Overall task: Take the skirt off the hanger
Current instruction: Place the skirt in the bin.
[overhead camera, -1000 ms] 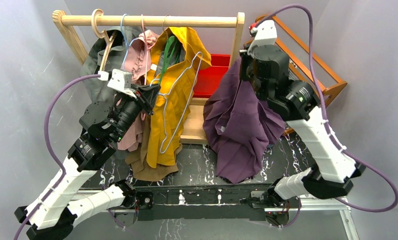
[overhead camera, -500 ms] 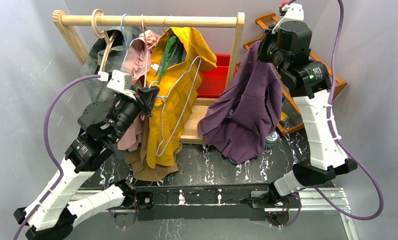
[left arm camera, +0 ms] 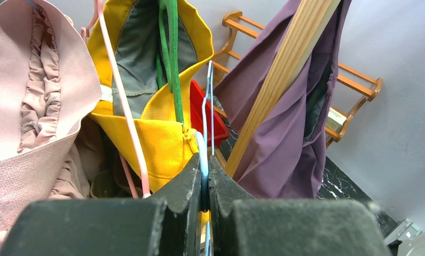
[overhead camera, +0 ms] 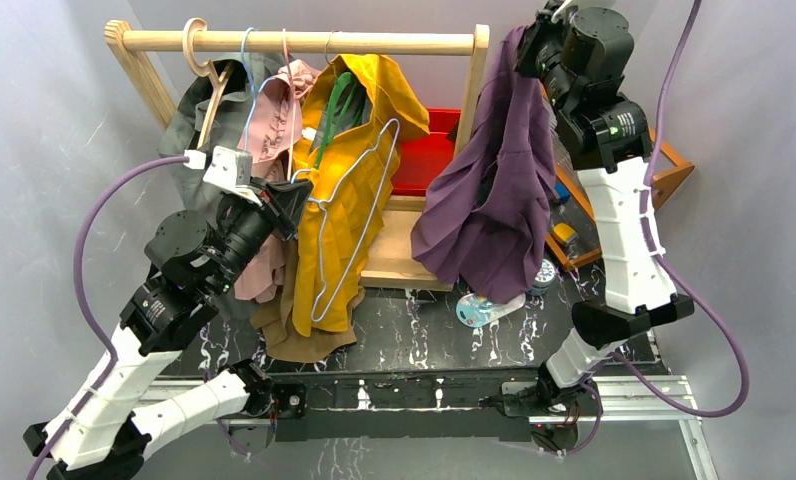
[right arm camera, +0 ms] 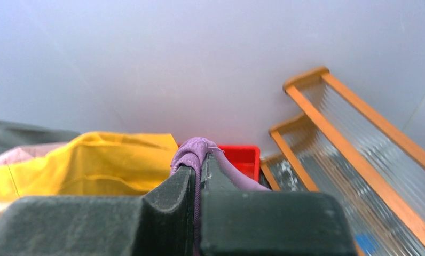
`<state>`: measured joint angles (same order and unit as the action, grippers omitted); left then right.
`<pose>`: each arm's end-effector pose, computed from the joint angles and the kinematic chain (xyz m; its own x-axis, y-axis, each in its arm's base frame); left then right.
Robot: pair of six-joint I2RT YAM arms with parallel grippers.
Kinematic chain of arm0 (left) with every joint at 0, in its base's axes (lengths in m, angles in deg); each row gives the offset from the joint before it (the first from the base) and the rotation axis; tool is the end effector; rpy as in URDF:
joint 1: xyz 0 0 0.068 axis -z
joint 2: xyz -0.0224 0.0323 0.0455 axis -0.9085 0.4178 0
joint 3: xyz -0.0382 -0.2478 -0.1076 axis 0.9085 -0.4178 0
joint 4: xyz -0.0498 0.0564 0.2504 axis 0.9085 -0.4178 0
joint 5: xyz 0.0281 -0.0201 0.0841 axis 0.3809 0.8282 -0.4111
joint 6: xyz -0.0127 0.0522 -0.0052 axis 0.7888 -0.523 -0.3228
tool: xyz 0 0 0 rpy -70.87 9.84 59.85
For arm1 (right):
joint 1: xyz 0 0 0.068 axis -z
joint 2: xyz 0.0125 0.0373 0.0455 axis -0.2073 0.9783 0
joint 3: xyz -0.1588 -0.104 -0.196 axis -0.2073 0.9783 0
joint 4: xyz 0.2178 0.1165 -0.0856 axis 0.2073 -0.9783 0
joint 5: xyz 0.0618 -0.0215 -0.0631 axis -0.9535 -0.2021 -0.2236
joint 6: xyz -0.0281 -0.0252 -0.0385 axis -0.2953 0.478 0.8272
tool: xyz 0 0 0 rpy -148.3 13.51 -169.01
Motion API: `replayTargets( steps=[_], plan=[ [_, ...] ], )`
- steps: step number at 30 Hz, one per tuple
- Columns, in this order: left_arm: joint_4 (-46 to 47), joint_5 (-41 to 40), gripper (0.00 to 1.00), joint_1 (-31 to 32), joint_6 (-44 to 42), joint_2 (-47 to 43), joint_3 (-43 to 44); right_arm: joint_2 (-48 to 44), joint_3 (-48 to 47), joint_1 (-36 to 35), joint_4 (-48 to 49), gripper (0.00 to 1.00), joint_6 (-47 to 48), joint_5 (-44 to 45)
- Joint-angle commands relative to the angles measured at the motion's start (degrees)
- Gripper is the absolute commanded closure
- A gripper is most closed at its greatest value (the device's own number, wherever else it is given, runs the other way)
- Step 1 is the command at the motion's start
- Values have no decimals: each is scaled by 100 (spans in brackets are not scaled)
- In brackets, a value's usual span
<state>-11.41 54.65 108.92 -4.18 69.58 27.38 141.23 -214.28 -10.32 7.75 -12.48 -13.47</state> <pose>0.1016 -0.0845 0.4897 0.0545 -0.3106 -0.9490 0.5092 0.8262 -0.2412 0.2761 0.1010 0.5860 0.0425 0.2584 -0.9651 -0.0797 0.9638 0.2545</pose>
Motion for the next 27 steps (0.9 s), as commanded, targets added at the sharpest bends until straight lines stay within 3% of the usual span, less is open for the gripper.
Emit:
replayTargets(
  steps=[1, 14, 19, 27],
  plan=[
    [5, -111, 100, -2, -38, -78, 165, 258, -518, 112, 2079, 100, -93, -165],
    [-144, -186, 100, -2, -105, -276, 39, 1812, -1021, 112, 4125, 100, -1077, -1397],
    [-221, -174, 100, -7, -17, -373, 75, 2071, -562, 110, 4320, 100, -1227, -1523],
    [-261, -102, 100, -2, 176, -361, 71, 2450, 206, 116, 3448, 100, -1007, -1724]
  ],
)
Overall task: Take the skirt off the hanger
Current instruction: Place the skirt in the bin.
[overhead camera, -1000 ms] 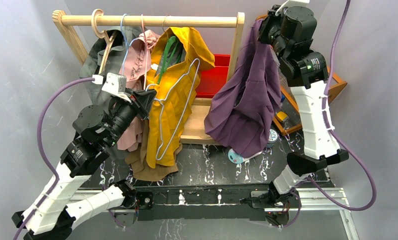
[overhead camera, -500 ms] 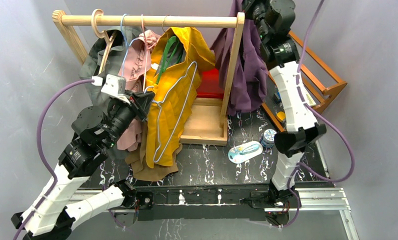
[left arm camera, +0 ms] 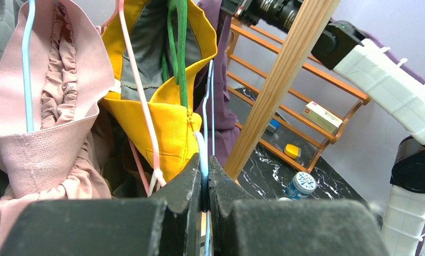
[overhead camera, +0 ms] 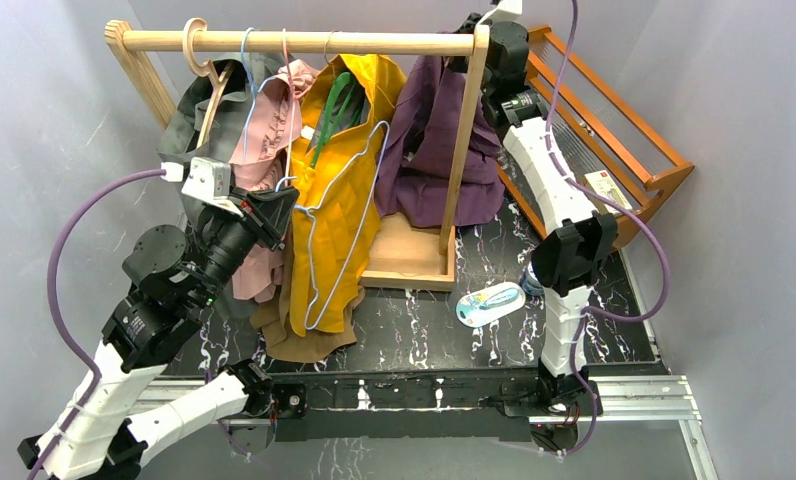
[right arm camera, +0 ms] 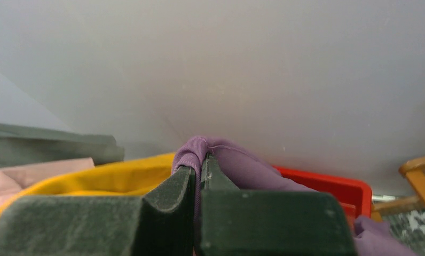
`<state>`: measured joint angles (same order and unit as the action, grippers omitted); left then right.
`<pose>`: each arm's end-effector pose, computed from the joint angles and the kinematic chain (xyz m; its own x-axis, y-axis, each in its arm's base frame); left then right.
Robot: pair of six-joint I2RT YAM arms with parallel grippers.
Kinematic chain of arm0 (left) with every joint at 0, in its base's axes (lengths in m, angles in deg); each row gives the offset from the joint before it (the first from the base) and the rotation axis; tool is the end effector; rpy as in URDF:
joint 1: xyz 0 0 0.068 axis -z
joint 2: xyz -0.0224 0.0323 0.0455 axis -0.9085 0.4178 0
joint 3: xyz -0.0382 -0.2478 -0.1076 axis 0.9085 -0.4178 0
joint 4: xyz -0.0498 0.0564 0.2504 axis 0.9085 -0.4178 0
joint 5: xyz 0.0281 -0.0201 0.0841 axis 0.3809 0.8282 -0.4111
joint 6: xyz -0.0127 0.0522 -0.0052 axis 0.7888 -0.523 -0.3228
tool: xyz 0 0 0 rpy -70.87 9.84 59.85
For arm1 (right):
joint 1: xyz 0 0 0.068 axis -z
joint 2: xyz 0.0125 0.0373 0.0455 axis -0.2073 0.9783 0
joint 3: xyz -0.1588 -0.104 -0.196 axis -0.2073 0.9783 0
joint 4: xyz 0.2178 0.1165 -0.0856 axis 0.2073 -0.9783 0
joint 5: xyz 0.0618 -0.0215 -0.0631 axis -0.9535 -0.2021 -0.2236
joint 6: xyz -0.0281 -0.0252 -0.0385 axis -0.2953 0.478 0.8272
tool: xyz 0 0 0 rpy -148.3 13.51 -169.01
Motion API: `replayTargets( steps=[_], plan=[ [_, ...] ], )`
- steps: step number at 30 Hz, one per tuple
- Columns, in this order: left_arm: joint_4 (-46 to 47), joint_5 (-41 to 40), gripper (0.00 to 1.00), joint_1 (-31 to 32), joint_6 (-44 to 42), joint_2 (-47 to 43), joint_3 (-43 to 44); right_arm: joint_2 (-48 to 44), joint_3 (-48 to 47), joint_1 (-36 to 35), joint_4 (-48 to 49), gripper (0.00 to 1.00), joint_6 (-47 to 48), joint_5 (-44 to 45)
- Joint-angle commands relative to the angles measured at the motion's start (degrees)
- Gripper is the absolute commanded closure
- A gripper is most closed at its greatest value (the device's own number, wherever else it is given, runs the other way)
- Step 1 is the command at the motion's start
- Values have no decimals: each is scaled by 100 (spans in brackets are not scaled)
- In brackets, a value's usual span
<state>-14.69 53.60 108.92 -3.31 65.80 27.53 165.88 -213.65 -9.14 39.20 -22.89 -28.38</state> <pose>0.0845 -0.0673 0.4910 0.0578 -0.3323 -0.9414 0.4966 0.8276 -0.2616 0.4434 0.1688 0.4836 0.0233 0.4442 -0.8956 -0.3416 0.8455 0.4105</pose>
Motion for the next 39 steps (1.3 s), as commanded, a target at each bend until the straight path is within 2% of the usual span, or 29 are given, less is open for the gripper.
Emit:
replayTargets(
  steps=[1, 10, 20, 23, 29, 32, 34, 39],
  plan=[
    [68, 17, 100, -2, 96, 56, 72, 35, 265, -14, 200, 100, 53, -289],
    [68, 136, 100, -2, 298, 258, 118, 930, 388, -69, -1299, 94, 417, -694],
    [77, 257, 100, -3, 468, 305, 67, 1970, -256, -101, -3035, 73, 953, -1121],
    [53, 293, 100, -2, 434, 291, 42, 1830, -197, -98, -3513, 59, 1158, -895],
    [-8, 344, 100, -2, 305, 268, 36, 1095, -103, -93, -4183, 20, 1332, -253],
    [-28, 318, 100, -2, 284, 227, 4, 562, 132, -85, -4317, 6, 1228, 90],
    [-37, 302, 100, -2, 290, 206, -29, 302, 387, -8, -4264, 3, 1140, 42],
    [-106, 324, 100, -2, 282, 211, -1, -261, 1314, 443, -3951, 3, 806, -157]
  ],
)
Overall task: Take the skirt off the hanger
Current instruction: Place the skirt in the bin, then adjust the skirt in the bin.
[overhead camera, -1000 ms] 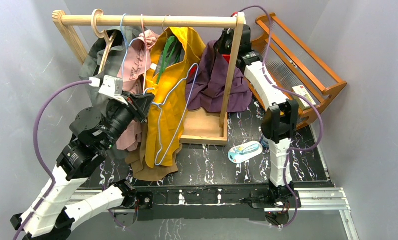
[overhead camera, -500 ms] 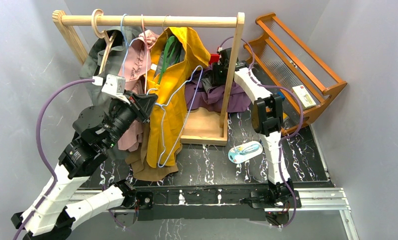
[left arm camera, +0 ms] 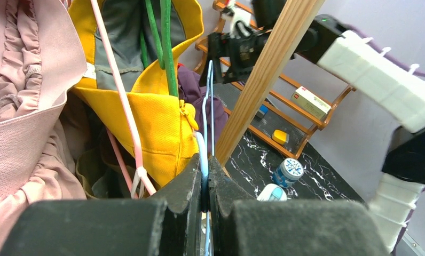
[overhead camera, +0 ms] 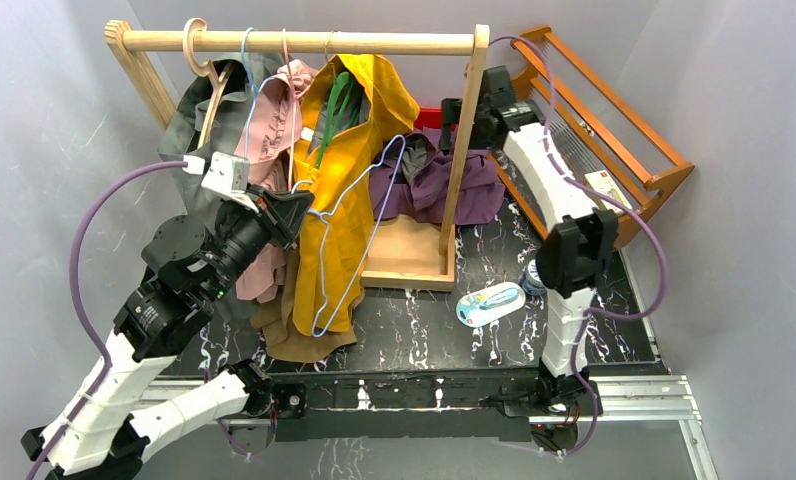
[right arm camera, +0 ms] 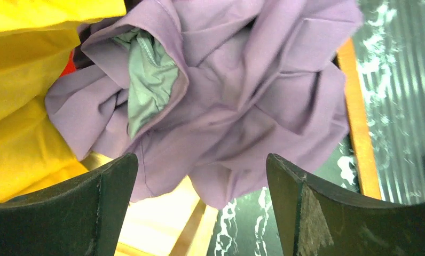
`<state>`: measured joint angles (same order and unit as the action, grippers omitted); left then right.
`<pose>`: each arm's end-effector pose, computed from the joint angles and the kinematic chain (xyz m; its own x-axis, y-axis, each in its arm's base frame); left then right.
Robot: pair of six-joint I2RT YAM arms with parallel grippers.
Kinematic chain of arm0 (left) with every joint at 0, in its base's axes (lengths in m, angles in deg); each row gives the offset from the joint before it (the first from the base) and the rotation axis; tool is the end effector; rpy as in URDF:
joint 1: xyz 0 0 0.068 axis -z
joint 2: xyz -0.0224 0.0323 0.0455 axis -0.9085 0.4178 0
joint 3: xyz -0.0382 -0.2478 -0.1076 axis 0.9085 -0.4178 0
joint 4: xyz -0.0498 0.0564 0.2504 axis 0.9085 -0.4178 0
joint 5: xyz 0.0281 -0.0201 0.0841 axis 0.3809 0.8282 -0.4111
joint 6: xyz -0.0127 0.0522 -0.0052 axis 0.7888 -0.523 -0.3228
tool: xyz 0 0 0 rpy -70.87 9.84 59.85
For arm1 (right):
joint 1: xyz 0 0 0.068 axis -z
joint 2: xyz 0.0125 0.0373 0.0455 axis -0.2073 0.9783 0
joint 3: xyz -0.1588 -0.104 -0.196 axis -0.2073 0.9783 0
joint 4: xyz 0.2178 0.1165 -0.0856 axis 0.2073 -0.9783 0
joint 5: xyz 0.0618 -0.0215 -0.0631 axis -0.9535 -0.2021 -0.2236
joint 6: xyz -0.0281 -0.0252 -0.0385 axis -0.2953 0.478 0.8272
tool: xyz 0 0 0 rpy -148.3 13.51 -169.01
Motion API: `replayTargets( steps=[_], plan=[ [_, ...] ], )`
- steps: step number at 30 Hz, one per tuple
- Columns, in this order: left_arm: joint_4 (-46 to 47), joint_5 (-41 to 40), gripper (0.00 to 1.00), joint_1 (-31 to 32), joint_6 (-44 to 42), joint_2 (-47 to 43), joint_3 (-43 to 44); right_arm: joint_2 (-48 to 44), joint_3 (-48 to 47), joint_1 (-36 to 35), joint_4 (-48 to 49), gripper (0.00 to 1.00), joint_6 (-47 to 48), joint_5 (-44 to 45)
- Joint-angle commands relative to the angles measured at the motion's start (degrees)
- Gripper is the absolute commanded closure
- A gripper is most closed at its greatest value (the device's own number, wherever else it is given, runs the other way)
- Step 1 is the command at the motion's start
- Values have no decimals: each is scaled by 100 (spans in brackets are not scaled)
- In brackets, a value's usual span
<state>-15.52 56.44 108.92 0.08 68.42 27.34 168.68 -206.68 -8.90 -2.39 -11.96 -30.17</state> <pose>0.0967 -0.0813 0.4841 -0.0259 -0.3334 -0.9424 0.5261 0.7971 -0.2965 0.4458 0.1688 0.3464 -0.6784 -0.0166 -0.7345 -0.1859 0.9711 0.1498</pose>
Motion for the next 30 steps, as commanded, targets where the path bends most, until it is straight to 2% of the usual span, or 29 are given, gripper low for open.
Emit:
replayTargets(
  steps=[1, 14, 18, 23, 25, 26, 28, 30],
  plan=[
    [-32, 41, 100, -3, -55, -51, 27, -581, 803, 528, 301, 4, -344, -50],
    [-64, 151, 100, -2, -22, 107, 158, 65, 963, 759, 607, 11, -618, -48],
    [-73, 157, 100, -2, -5, 120, 194, 187, 1129, 779, 813, 18, -722, 43],
    [-105, 168, 100, -2, 5, 108, 192, 93, 1463, 780, 1245, 36, -850, -213],
    [-111, 149, 100, -2, 5, 108, 179, 78, 1496, 772, 1315, 57, -868, -365],
    [-112, 148, 100, -2, 5, 116, 190, 31, 1540, 758, 1343, 64, -871, -380],
    [-112, 141, 100, -2, 17, 109, 187, -125, 1786, 727, 1743, 70, -923, -475],
    [-112, 137, 100, -2, 37, 100, 178, -233, 1876, 714, 2019, 86, -982, -735]
  ],
)
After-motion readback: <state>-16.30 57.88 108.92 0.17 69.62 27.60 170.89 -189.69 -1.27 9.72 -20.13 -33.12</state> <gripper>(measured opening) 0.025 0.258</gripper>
